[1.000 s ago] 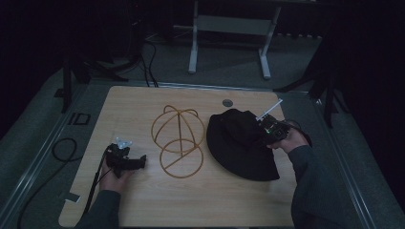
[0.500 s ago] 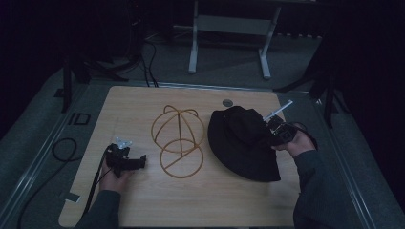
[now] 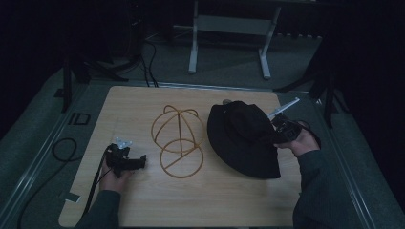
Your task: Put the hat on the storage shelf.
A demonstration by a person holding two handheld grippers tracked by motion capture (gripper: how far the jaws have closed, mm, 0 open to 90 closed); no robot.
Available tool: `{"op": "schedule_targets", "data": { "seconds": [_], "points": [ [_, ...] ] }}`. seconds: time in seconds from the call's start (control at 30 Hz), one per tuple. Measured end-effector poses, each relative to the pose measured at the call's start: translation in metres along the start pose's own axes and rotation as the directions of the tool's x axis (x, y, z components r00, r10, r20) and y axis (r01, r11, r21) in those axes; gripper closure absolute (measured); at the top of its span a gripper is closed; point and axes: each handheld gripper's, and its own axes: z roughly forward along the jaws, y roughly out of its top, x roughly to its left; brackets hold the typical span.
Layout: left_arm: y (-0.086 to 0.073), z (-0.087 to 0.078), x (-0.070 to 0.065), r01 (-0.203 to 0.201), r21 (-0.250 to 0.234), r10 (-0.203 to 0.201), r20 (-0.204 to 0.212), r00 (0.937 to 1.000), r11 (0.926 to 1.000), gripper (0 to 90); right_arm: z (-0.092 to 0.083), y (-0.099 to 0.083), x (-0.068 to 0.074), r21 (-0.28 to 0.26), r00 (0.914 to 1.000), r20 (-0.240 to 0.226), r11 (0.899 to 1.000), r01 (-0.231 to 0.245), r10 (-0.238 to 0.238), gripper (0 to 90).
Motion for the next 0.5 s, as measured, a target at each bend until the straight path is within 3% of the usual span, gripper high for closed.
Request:
{"op": "schedule_targets", "data": {
  "seconds": [0.5],
  "points": [
    [0.000, 0.000, 0.000, 0.000, 0.002, 0.000, 0.000, 1.0000, 1.0000, 1.6, -0.015, 0.003, 0.004, -0.061, 0.9999, -0.011, 0.998, 0.010, -0.011, 86.8]
  ]
}}
